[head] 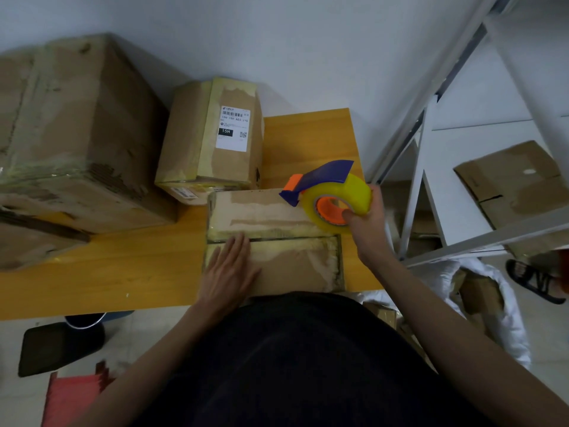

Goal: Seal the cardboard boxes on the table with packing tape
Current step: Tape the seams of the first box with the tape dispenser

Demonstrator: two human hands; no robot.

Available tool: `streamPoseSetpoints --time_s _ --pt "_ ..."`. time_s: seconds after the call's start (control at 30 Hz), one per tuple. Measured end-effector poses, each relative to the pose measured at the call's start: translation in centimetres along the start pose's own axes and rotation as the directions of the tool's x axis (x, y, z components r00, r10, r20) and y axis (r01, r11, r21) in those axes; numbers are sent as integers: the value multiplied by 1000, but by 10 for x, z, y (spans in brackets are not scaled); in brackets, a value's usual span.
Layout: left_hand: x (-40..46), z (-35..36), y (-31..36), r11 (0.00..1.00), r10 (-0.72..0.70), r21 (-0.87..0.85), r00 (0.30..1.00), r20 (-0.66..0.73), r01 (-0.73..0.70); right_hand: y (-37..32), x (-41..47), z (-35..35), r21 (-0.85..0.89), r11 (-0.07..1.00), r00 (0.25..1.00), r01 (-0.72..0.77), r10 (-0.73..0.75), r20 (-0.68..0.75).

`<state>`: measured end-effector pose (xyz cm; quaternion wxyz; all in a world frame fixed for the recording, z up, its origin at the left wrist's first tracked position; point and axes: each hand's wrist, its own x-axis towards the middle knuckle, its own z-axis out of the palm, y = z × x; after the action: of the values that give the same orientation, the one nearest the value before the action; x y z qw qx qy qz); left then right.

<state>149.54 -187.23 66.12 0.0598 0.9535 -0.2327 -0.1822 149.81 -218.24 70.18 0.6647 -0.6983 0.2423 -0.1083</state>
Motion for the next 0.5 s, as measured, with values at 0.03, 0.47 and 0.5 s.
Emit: streamPoseSetpoints --time_s 0.03,0.47,0.5 --pt "1 3 8 1000 28 -7 999 25 -28 1 0 0 13 1000 1000 -12 12 -5" --pt "37 22 110 991 133 -19 991 15 -133 5 0 -8 16 999 999 -31 31 -15" --pt "30 20 97 997 80 -11 997 7 -80 5 0 -8 9 1000 1000 -28 28 -5"
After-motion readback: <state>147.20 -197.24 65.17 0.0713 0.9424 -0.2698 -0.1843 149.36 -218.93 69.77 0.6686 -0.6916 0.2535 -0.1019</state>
